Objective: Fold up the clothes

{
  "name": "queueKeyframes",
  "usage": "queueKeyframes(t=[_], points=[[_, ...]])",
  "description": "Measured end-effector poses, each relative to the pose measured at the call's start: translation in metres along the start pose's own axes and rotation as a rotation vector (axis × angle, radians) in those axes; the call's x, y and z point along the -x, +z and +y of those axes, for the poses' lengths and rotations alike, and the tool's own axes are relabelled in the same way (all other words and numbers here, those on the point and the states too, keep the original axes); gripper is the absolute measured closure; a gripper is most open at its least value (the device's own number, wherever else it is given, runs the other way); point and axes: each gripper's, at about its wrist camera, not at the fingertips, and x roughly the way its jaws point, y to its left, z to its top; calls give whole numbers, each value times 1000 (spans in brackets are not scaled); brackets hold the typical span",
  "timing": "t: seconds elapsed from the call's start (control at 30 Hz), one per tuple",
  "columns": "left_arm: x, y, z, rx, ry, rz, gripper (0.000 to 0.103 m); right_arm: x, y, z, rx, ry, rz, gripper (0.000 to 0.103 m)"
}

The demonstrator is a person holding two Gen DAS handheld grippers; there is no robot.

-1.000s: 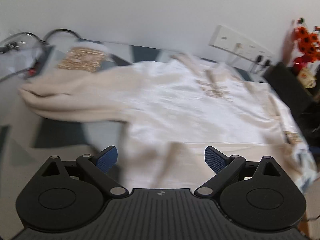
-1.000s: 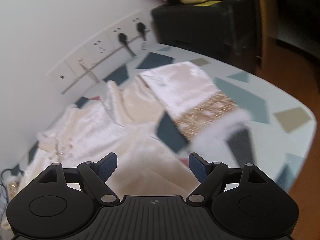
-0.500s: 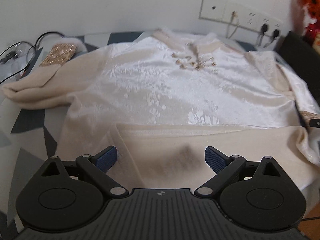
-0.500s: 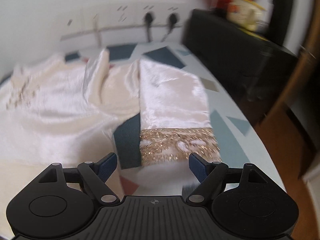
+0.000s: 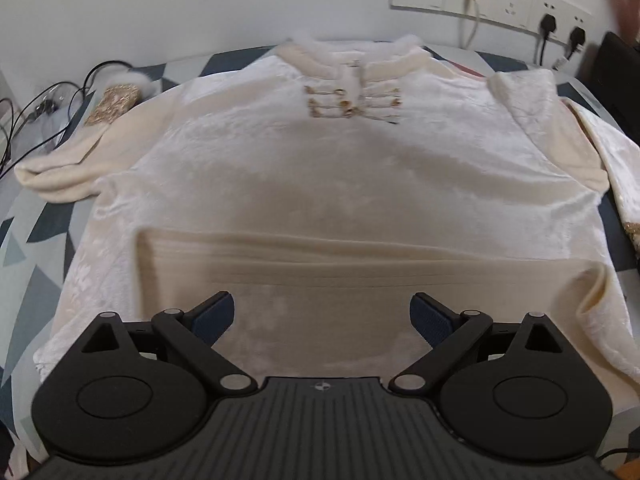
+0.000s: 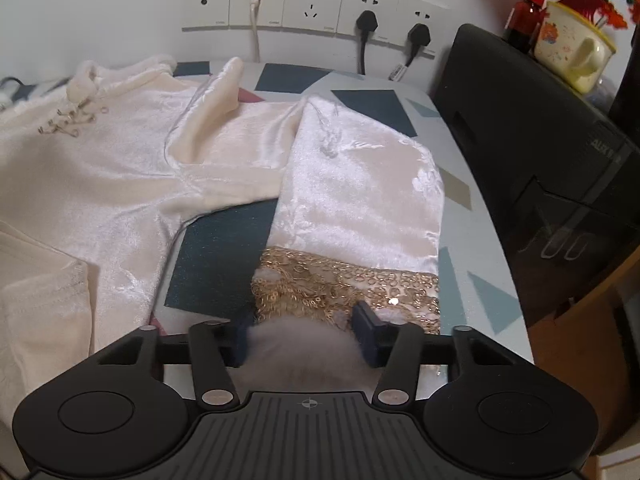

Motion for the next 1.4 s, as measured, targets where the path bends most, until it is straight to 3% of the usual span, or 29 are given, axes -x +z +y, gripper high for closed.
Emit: queueKeyframes(t=[0.13,0.23,0.33,0.4,0.6,0.77,1.0,1.17,1.27,1.33,1.4], points=[[-3,3,-12,9,-6,14,6,-1,5,-18,-41,64,10,81],[-3,3,-14,8,-14,21,6,-3,16,-37,-156,140,32,89],[2,7,-10,4,-27,-6,6,6,35,-72,-403,277,-8,90],[8,13,-3,24,-41,-29,6,18,55,-88,-503,341,-57,90],[35,28,34,70,-163,-127,6,62,133,-79,-512,479,-196,90],[60,30,79,22,-264,-237,6,82,189,-11,-441,613,-212,90],[79,18,165,-55,-353,-327,3,42,231,157,-280,711,-61,90],[72,7,226,0,-322,-330,3,-14,240,272,-227,769,100,90],[64,3,255,37,-301,-312,3,-36,238,329,-188,750,136,89],[58,3,270,48,-292,-297,3,-51,236,367,-163,738,159,86],[50,5,278,49,-279,-282,3,-57,235,384,-150,720,156,67]])
